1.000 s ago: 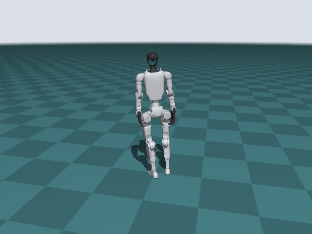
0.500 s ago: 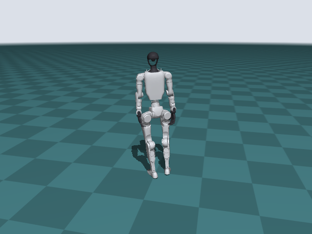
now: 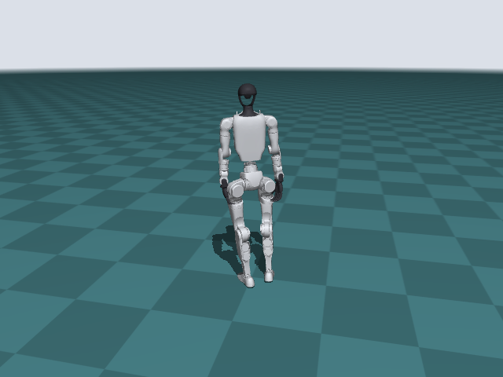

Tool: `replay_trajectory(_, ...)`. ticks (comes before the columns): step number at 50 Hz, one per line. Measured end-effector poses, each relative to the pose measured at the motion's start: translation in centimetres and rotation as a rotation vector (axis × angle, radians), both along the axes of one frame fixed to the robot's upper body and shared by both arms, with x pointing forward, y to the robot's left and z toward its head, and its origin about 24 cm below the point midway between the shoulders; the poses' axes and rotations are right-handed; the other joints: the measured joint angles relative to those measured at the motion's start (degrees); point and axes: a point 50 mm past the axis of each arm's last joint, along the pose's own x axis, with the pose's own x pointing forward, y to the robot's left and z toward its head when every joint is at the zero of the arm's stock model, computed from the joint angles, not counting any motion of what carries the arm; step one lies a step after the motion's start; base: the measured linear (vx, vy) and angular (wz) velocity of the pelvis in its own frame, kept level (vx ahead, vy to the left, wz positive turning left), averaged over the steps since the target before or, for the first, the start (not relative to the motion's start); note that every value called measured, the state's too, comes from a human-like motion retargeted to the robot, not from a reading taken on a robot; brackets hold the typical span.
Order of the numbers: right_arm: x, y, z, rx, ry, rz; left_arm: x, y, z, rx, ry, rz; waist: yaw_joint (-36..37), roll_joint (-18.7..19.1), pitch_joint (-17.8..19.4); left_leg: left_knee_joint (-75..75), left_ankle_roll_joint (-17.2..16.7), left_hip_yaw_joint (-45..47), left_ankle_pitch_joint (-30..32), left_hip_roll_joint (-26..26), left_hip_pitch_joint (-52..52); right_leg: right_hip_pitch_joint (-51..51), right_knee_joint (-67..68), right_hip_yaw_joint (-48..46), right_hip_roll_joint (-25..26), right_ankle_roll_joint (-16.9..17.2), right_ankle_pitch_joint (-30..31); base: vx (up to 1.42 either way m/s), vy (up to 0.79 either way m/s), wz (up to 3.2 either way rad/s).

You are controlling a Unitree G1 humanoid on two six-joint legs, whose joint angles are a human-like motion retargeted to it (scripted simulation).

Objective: In place motions

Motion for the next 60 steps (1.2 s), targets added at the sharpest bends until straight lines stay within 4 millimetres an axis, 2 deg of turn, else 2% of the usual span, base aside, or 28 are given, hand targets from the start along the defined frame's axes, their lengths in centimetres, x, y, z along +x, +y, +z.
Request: replay_trajectory(60,0.06,0.08,-0.01,0.006,0.0,0.014,-0.02,0.06,0.01,0.0,0.002,0.007,-0.7,-0.3,-0.1,-0.3,0.4,0.1,-0.6,-0.4,0.5,0.3,-0.2,-0.4,-0.4,0.5,0.1,0.0,0.0,0.0)
